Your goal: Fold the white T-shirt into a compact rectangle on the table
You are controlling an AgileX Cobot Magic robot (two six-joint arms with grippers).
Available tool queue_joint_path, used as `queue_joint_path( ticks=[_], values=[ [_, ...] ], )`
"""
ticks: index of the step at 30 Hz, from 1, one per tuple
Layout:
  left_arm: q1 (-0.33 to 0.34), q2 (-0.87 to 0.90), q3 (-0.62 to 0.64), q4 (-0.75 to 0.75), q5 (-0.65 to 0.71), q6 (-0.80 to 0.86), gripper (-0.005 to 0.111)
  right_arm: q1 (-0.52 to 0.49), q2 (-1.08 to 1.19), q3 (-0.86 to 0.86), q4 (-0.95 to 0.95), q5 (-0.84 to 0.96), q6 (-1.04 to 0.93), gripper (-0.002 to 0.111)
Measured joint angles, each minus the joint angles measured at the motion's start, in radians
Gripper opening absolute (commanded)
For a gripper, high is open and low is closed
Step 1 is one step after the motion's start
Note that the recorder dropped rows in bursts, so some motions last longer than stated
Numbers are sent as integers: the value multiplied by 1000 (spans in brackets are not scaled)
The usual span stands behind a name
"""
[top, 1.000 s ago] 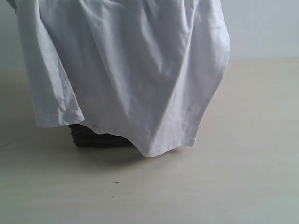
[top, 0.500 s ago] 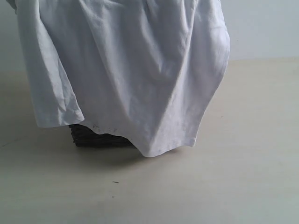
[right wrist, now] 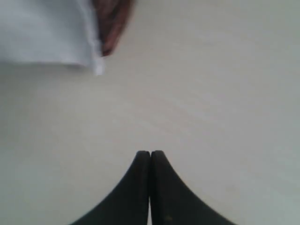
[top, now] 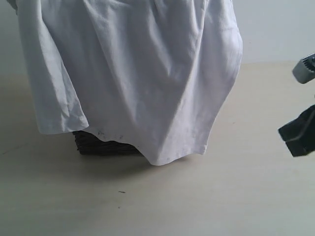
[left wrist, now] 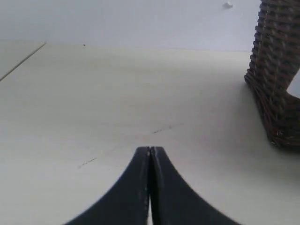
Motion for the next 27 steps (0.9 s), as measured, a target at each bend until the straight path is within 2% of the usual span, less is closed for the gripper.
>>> queue_joint_path(
  ticks=[1,2,4,6,9,10,12,13,15,27],
  values=[
    [0,0,0,0,0,0,0,0,0,-15,71,55,-125,0],
    [0,0,0,0,0,0,0,0,0,-34,209,160,-404,0],
    [0,0,0,0,0,0,0,0,0,-41,325,195,-553,2],
    [0,0,0,0,0,0,0,0,2,-43,475,200,-691,12],
    [0,0,0,0,0,0,0,0,13,-59,635,212,-803,41],
    [0,0,0,0,0,0,0,0,23,-67,657,219,-821,58],
    [0,0,0,0,0,0,0,0,58,-88,694,241,-839,79],
    [0,0,0,0,0,0,0,0,75,-97,709,253,-845,86],
    [0,0,0,0,0,0,0,0,103,-110,744,265,-850,87],
    [0,0,0,0,0,0,0,0,291,-130,1108,272,-853,80]
  ],
)
